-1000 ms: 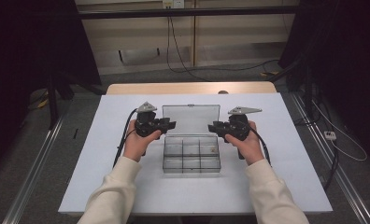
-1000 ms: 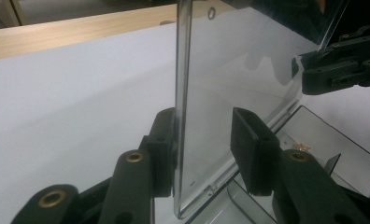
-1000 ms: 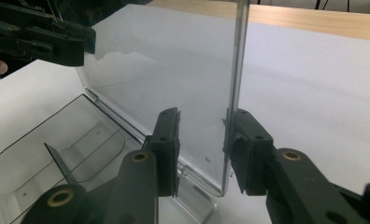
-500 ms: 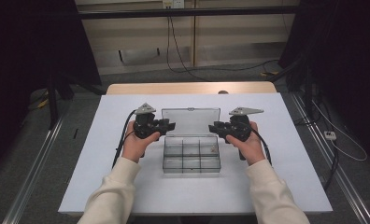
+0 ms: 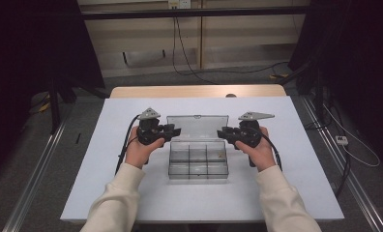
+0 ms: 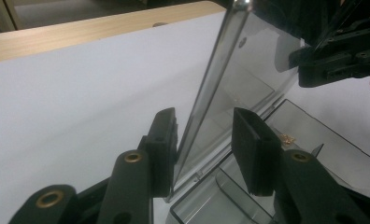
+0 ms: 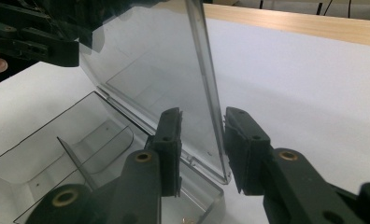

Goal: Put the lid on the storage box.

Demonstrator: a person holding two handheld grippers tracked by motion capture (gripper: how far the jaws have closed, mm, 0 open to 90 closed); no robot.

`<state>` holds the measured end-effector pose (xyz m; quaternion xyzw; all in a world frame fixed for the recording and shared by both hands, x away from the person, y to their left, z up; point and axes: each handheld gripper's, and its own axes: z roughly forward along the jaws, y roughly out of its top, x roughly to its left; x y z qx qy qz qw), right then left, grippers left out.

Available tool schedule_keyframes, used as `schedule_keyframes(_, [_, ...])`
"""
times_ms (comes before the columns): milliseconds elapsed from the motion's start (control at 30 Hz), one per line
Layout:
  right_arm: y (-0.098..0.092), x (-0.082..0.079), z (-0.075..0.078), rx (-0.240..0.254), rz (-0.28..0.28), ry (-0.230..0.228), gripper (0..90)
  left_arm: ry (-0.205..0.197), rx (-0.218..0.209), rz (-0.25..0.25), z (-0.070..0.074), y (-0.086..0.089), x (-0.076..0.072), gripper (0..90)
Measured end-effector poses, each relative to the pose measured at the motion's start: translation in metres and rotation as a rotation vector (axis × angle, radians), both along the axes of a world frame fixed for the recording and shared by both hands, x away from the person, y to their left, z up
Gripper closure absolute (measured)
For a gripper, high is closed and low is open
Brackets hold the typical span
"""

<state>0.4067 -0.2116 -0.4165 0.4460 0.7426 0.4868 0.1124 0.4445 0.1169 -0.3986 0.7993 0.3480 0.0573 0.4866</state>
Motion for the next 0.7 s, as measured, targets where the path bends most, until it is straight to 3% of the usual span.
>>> schedule_keyframes(700, [-0.005,-0.010,0.004,-0.012,0.009,-0.011,68.1,-0.001,0.027,-0.024,0.003,0.001,-0.009,59.9])
